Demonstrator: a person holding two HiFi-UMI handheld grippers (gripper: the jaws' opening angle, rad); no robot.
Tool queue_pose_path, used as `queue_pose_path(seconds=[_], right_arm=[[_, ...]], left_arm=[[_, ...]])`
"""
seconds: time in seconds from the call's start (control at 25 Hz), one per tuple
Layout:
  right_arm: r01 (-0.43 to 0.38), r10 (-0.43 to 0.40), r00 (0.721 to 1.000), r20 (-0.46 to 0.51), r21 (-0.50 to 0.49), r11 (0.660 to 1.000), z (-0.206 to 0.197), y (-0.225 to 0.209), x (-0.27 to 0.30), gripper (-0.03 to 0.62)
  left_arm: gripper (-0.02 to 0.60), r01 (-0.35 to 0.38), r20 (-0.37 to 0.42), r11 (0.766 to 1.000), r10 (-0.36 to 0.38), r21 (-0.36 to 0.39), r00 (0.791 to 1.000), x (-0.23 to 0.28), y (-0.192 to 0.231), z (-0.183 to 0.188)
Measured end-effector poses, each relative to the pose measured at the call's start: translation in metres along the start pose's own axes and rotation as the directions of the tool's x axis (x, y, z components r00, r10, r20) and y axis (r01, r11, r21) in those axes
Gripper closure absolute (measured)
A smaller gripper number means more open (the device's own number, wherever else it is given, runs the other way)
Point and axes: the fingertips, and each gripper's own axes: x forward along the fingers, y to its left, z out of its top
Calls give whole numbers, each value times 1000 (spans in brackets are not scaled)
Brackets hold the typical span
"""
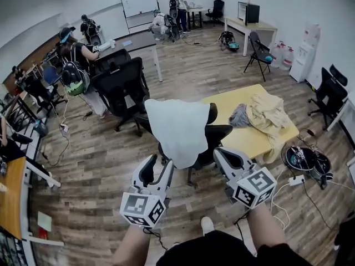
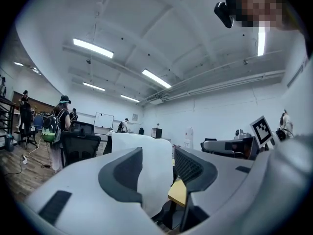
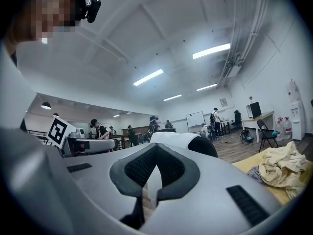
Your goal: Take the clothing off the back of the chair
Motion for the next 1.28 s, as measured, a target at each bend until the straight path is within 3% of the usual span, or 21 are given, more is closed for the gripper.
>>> queue_pose_path(seconds=[0.4,0.96,1.28], right_arm=[[-47,48,999,-15,34,998,-7,-58,26,580],[-80,84,995,-46,84,993,-19,-117,57,580],[-56,61,997,-50,108,993,-24,-154,55,580]], left_arm=[[178,-86,-43,995,88,57,995,79,11,-9],[81,-190,-76,978,197,90,977,167,39,-15],[71,-227,-113,969,237,93,965,203,49,-28]])
